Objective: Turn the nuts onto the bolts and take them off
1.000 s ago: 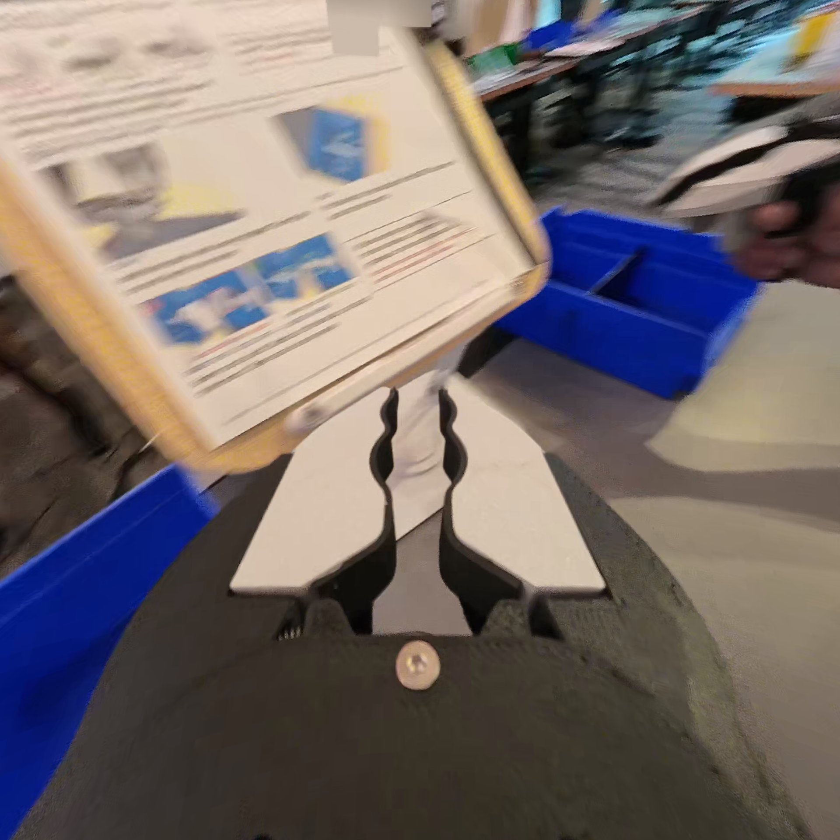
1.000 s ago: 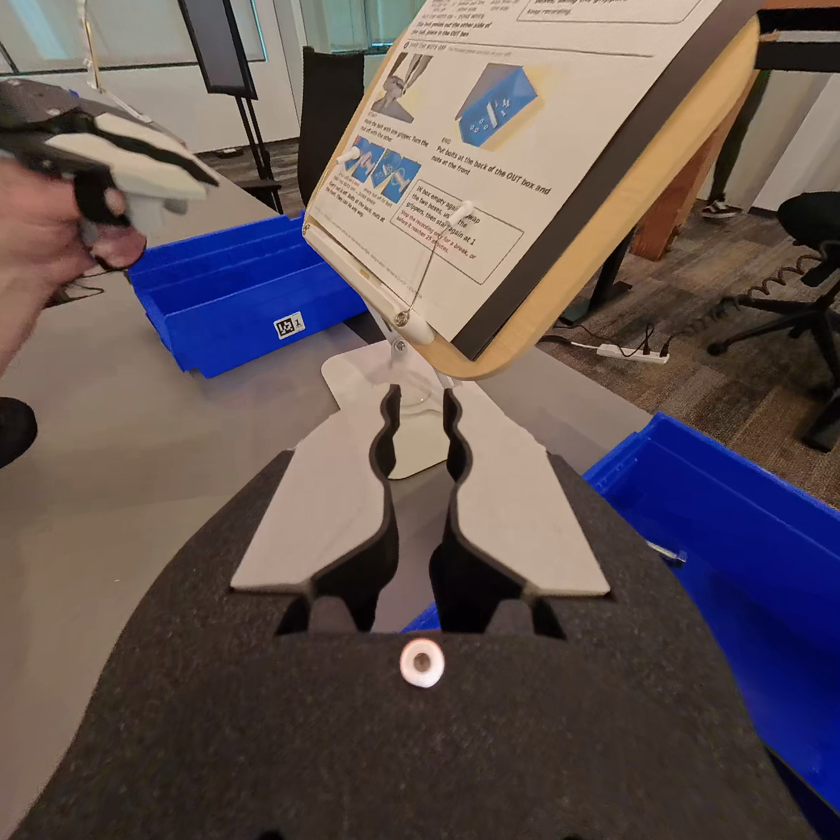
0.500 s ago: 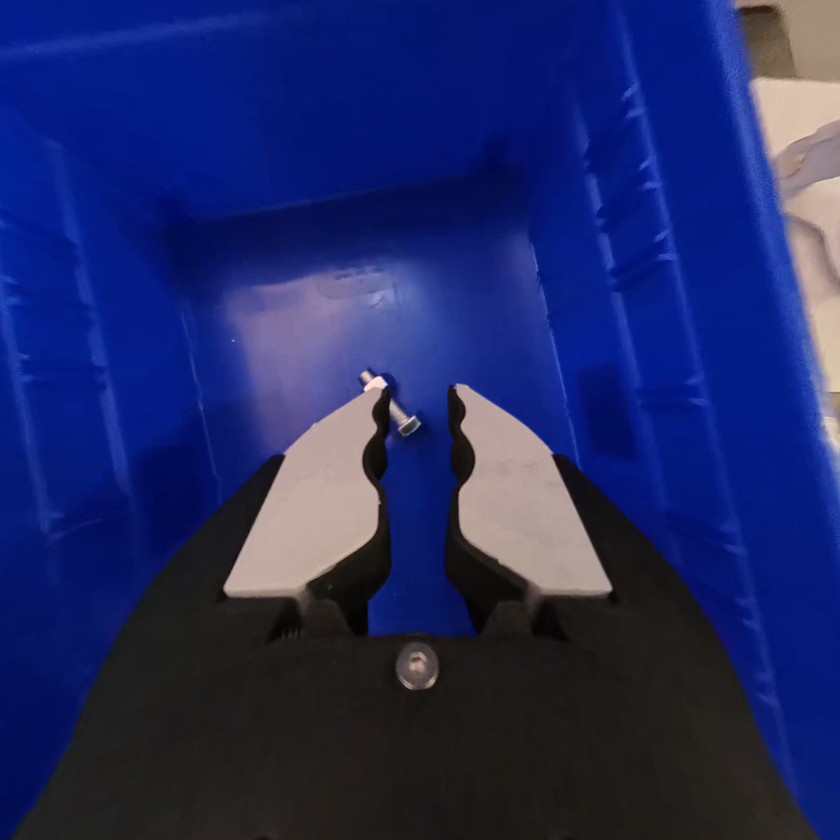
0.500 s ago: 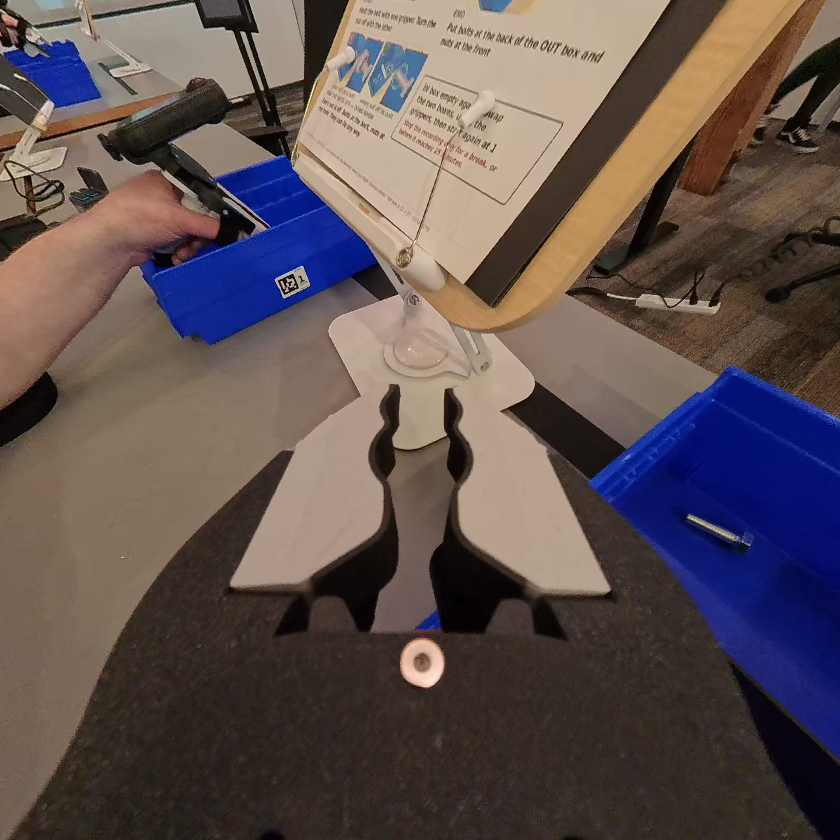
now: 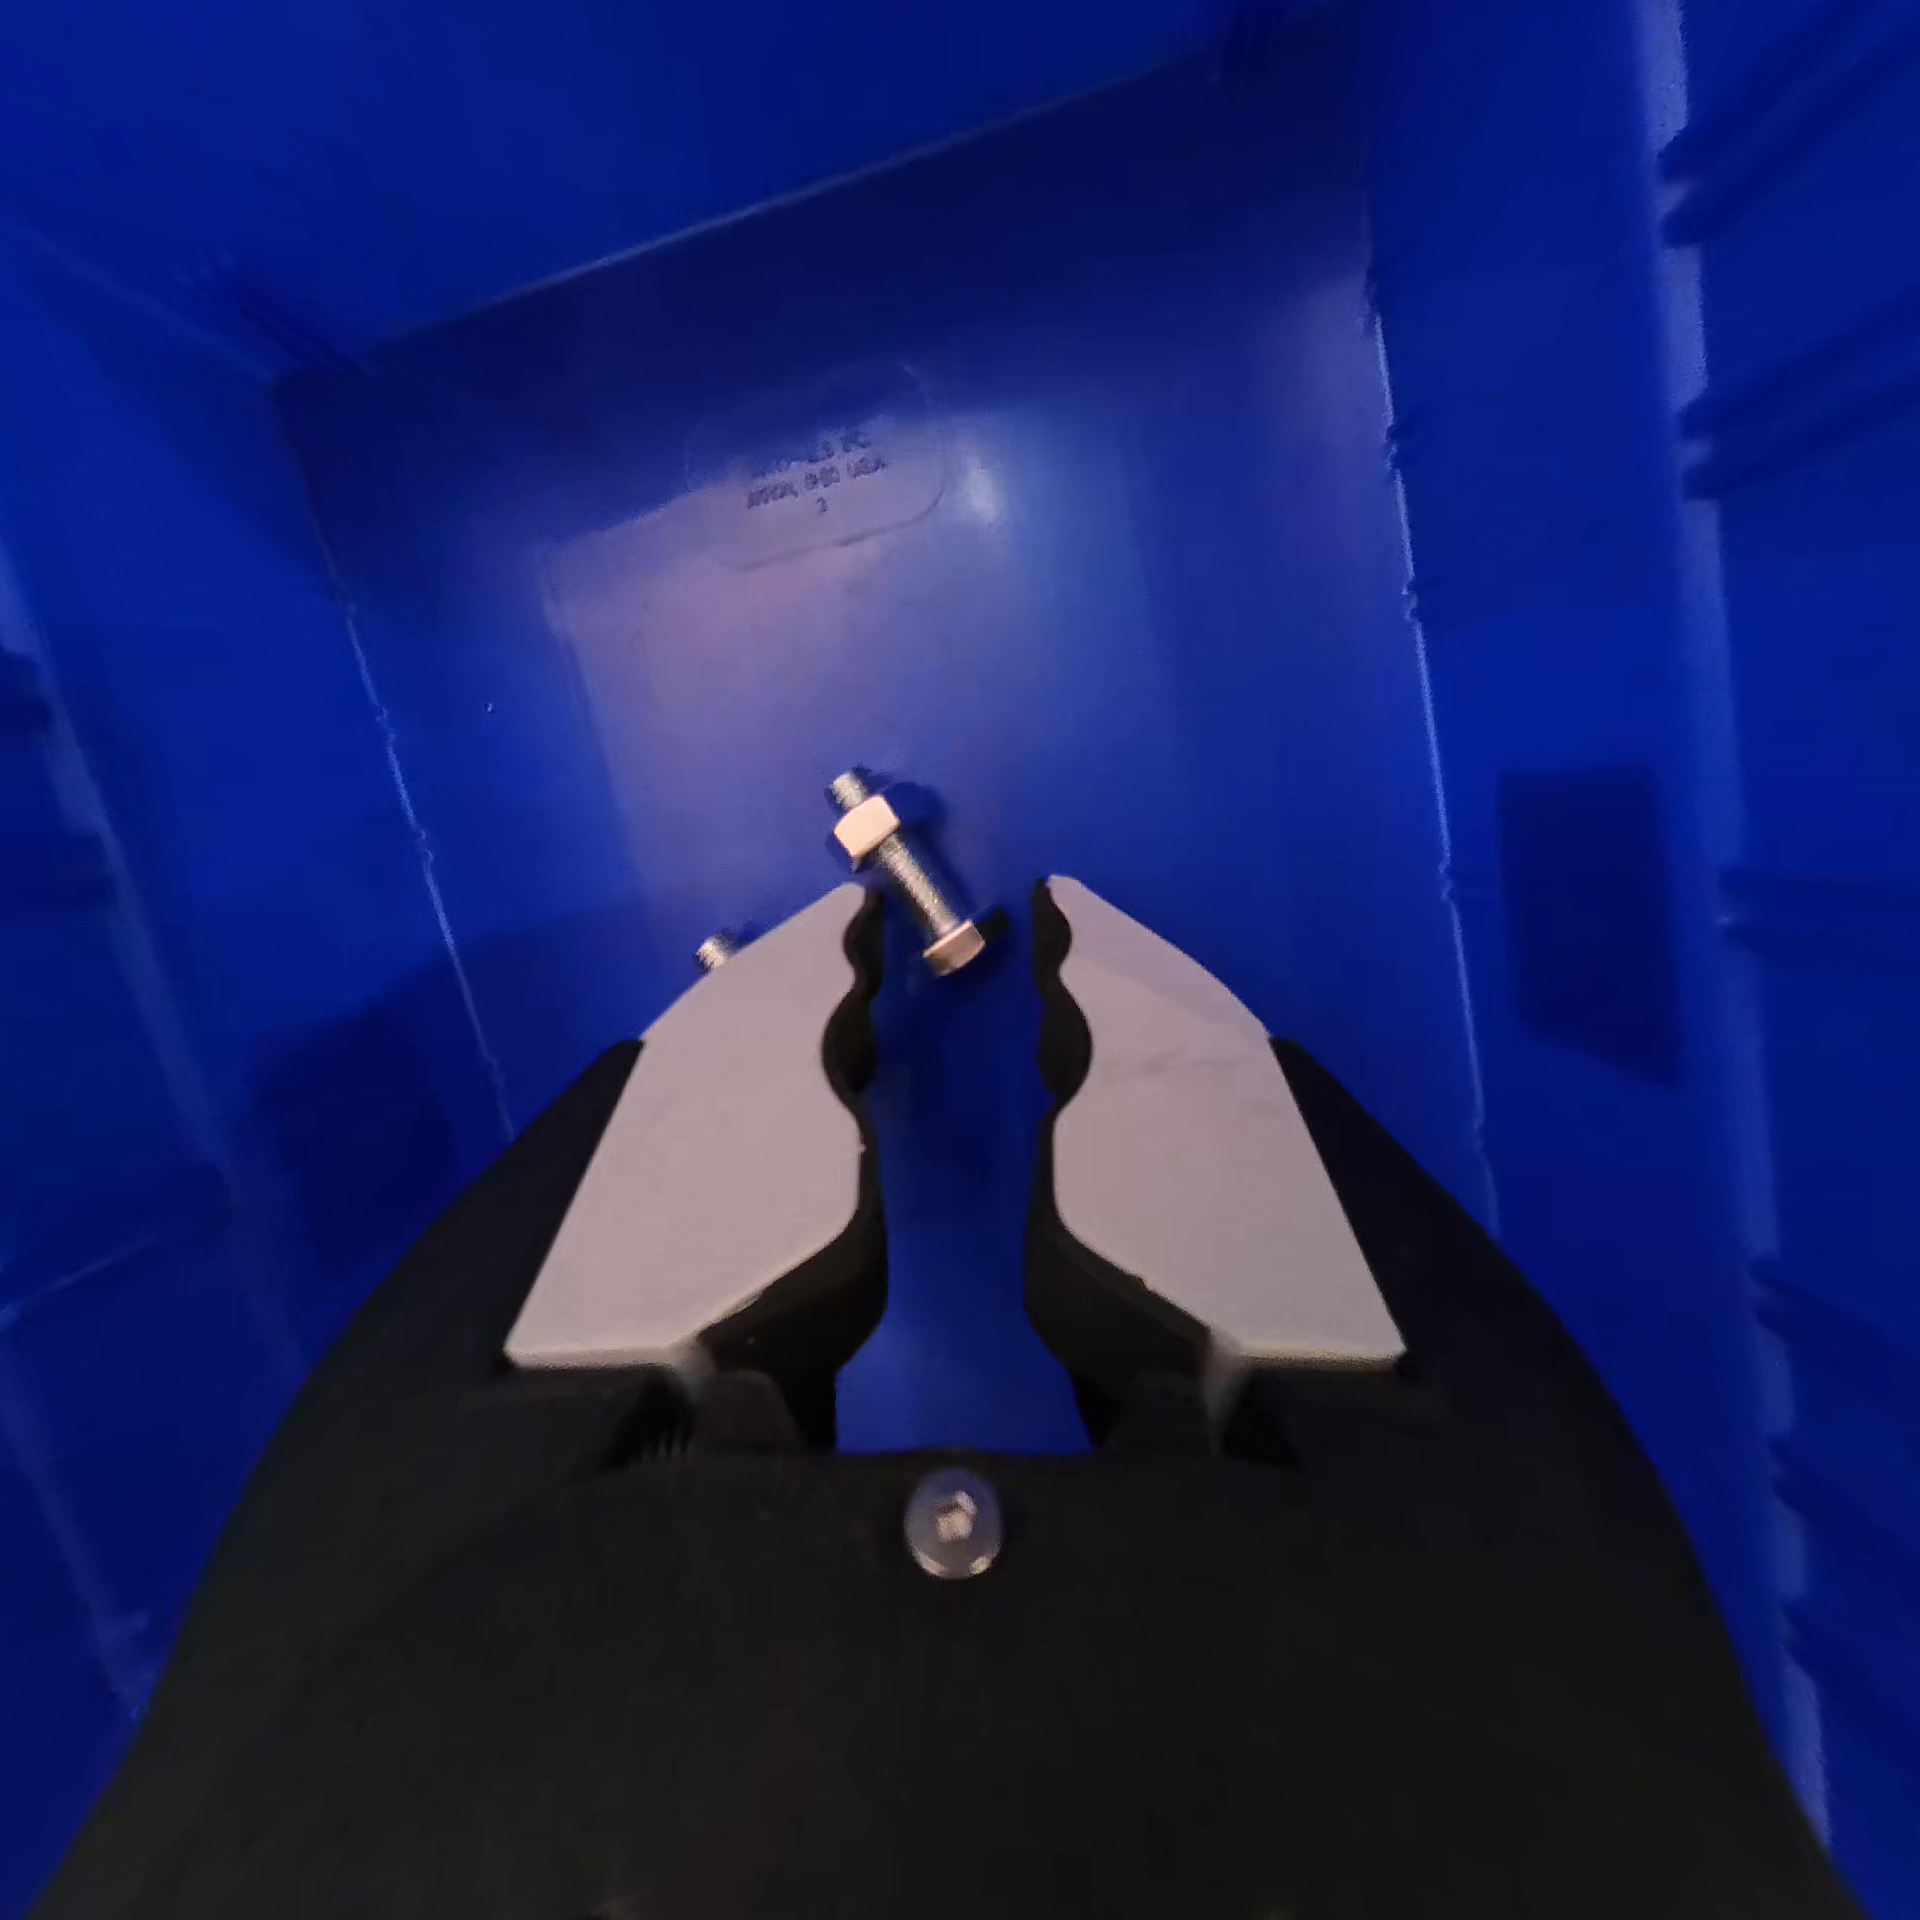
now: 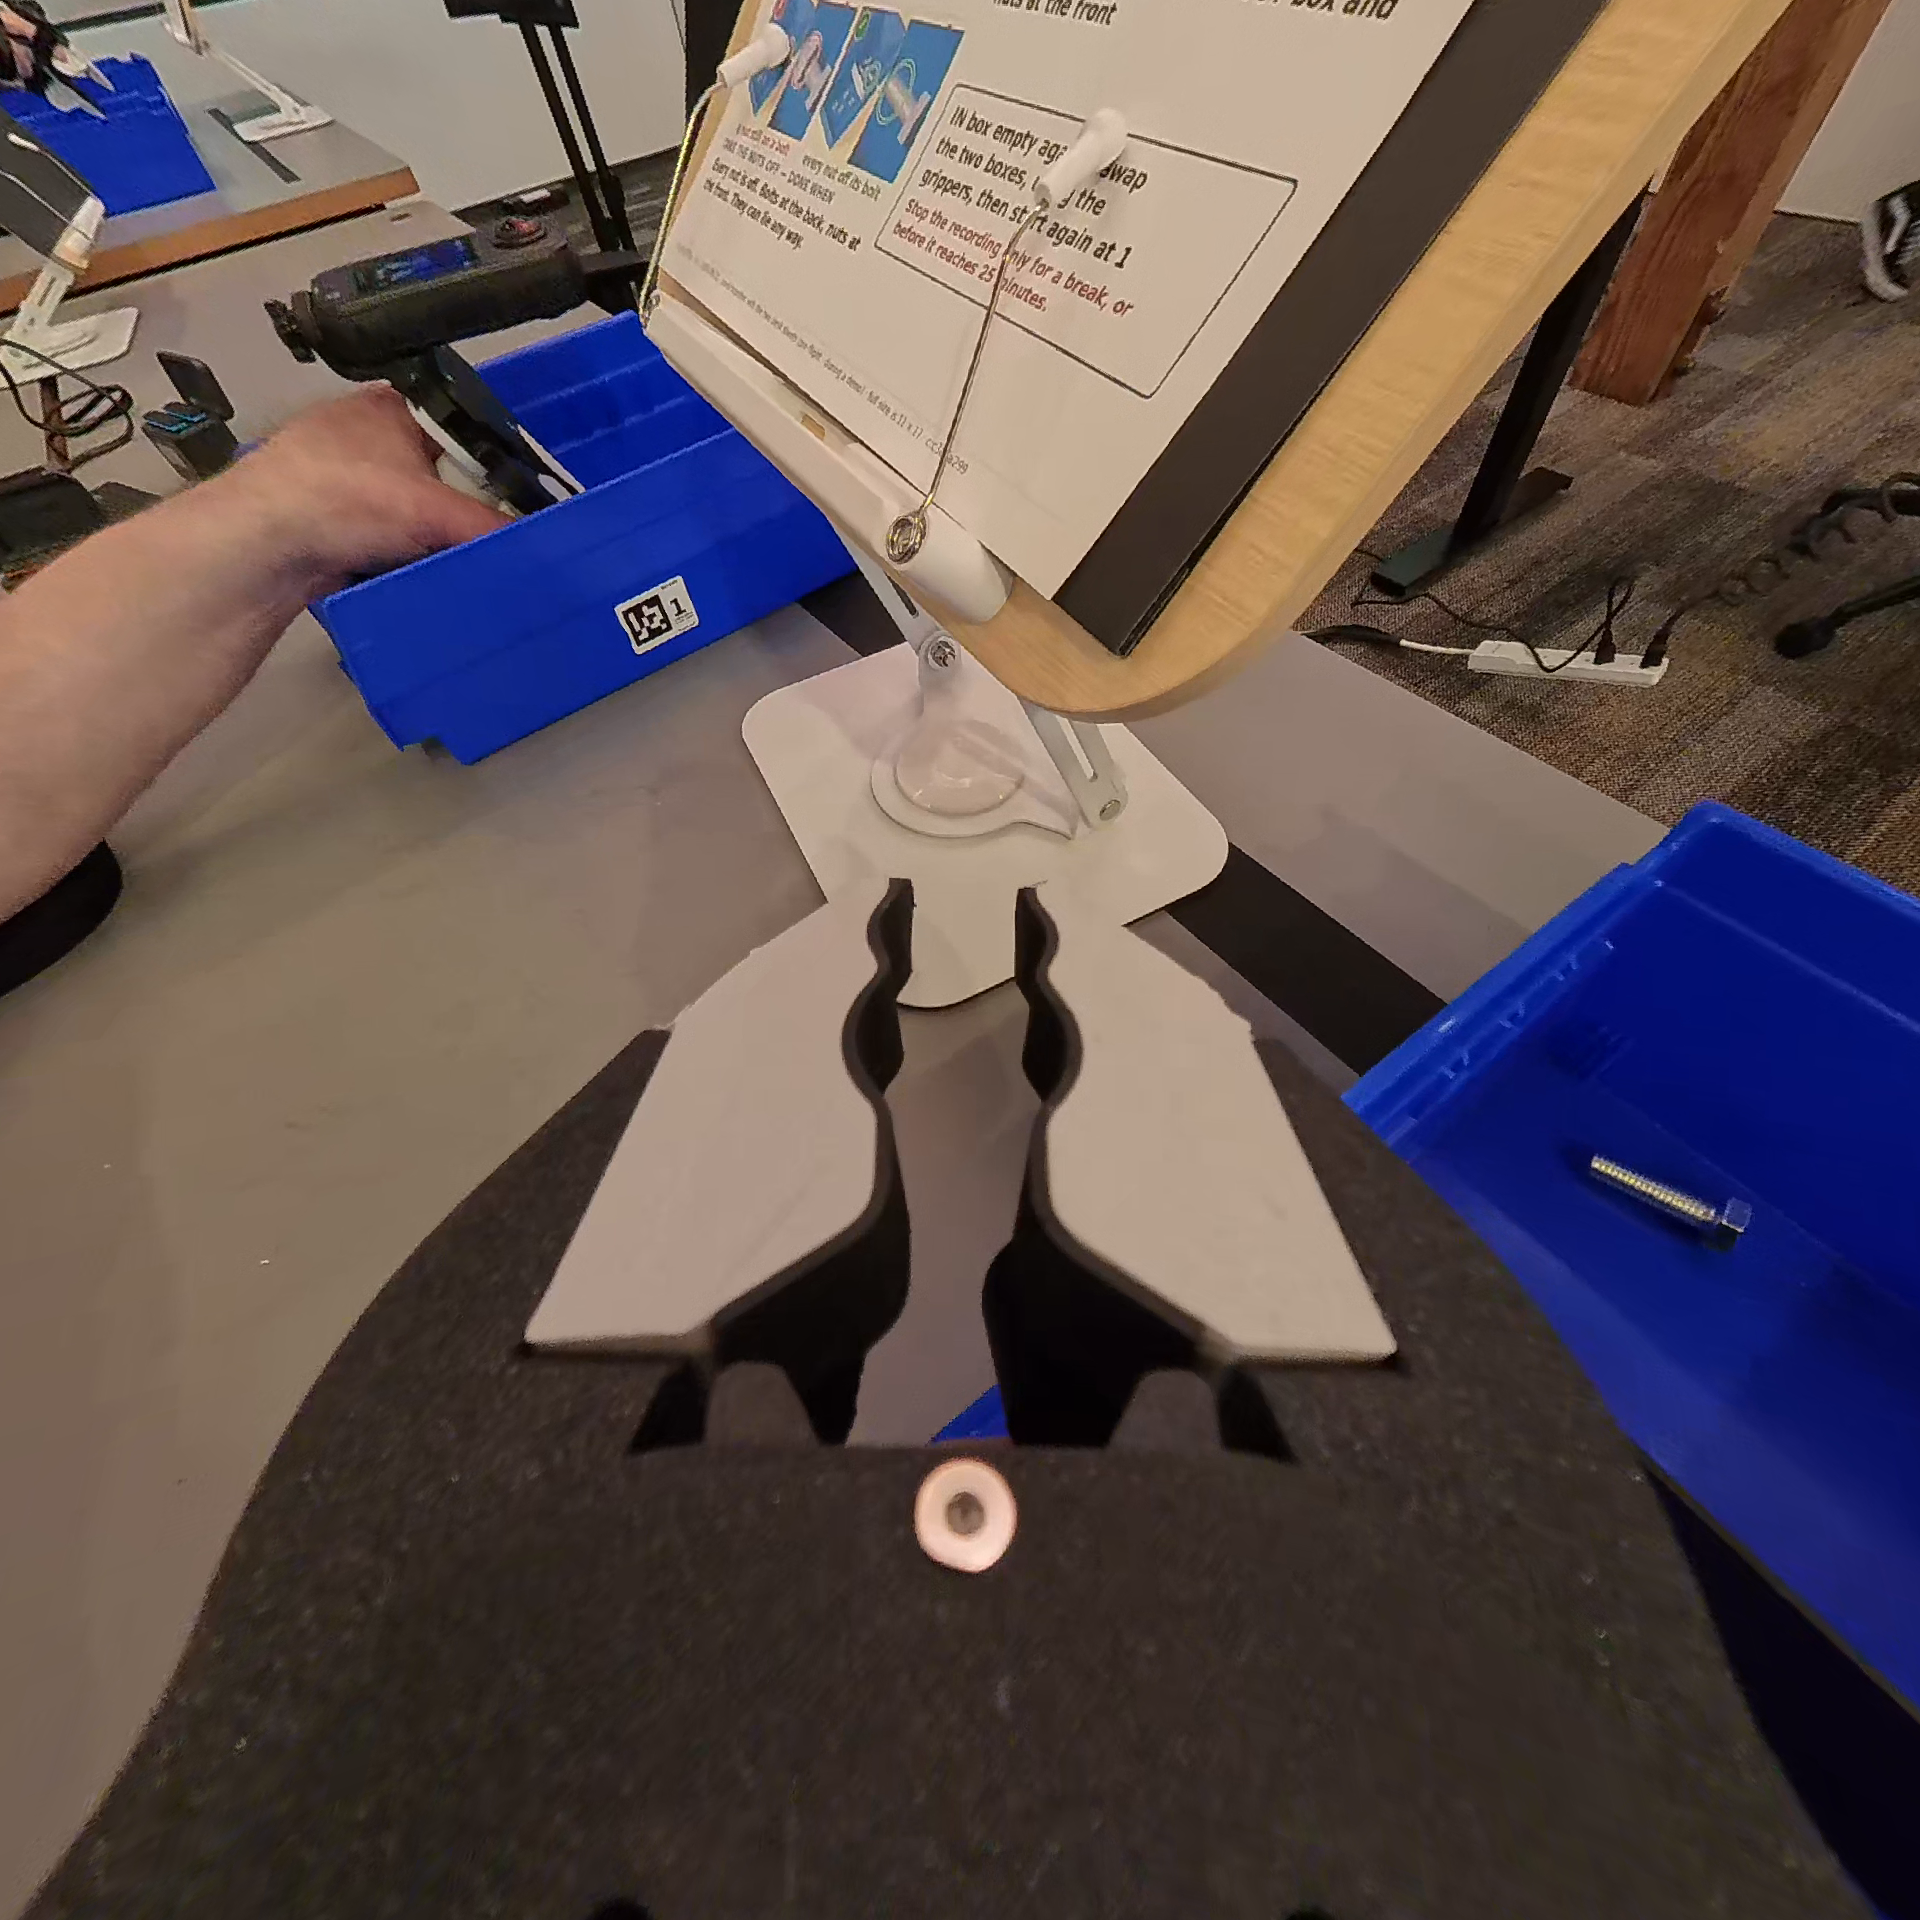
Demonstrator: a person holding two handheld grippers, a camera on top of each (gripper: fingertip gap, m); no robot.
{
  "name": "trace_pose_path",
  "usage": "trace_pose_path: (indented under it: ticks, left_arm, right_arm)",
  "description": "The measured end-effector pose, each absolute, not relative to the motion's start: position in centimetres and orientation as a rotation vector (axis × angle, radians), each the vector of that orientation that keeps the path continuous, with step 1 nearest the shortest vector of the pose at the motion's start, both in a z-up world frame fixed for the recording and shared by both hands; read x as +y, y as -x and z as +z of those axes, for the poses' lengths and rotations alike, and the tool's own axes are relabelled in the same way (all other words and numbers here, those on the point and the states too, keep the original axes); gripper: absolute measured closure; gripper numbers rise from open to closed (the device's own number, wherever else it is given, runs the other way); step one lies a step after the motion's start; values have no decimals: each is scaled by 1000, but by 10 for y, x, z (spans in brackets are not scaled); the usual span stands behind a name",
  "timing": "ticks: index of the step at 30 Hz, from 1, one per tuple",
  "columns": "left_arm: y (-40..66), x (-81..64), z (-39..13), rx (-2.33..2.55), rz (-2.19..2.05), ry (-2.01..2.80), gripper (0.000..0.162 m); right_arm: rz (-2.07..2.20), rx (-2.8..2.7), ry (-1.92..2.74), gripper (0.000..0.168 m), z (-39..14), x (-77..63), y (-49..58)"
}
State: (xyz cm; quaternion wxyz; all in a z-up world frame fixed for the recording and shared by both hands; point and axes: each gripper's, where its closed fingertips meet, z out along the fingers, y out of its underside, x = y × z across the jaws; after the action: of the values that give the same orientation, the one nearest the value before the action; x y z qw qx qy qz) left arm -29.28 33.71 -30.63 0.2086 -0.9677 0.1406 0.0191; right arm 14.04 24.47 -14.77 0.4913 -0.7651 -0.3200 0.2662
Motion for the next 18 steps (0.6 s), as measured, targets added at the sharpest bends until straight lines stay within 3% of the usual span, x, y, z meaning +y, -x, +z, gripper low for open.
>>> trace_pose_path:
  ticks: [18]
  left_arm:
    - [280,348,-298,422,-139,2540,145]
  right_arm:
    - [665,-802,1862,149,-154,243,-135]
